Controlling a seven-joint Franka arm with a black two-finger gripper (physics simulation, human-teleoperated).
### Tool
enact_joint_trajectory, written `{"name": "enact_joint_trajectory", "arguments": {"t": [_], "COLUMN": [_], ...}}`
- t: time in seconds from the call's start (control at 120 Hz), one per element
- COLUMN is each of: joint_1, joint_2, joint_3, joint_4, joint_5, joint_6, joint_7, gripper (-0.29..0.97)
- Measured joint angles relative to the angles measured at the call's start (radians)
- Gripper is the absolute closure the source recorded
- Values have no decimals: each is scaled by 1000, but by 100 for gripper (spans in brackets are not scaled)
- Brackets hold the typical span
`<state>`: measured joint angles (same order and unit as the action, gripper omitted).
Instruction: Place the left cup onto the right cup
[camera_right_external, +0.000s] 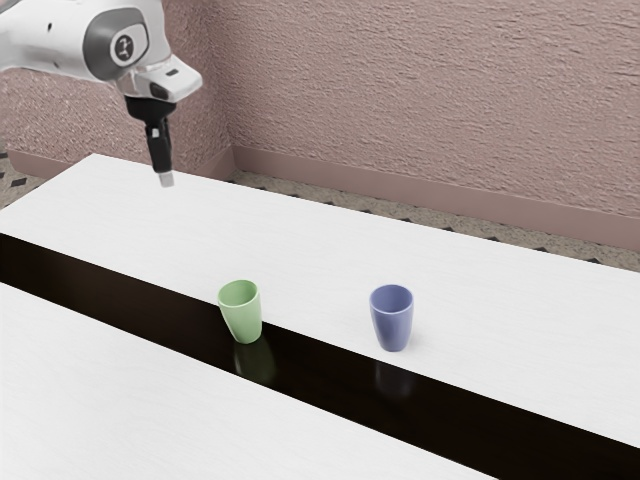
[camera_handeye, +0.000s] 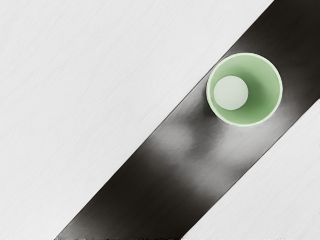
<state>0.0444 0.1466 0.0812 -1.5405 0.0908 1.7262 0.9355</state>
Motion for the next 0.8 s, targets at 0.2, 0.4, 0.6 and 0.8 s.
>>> {"name": "enact_joint_trajectory", "arguments": {"t": [0.2,0.4,0.6,0.8], "joint_1": [-2,-10,-26,-48], "joint_2": [8,51,117,191], "joint_3": [0,0,-1,-2], "joint_4": [-7,-22,-33,-33], "joint_5": [0,0,0,0], "joint_6": [-2,37,91,148], "joint_7": [-5,-8,-10,-10], "gripper": [0,0,0,0]}}
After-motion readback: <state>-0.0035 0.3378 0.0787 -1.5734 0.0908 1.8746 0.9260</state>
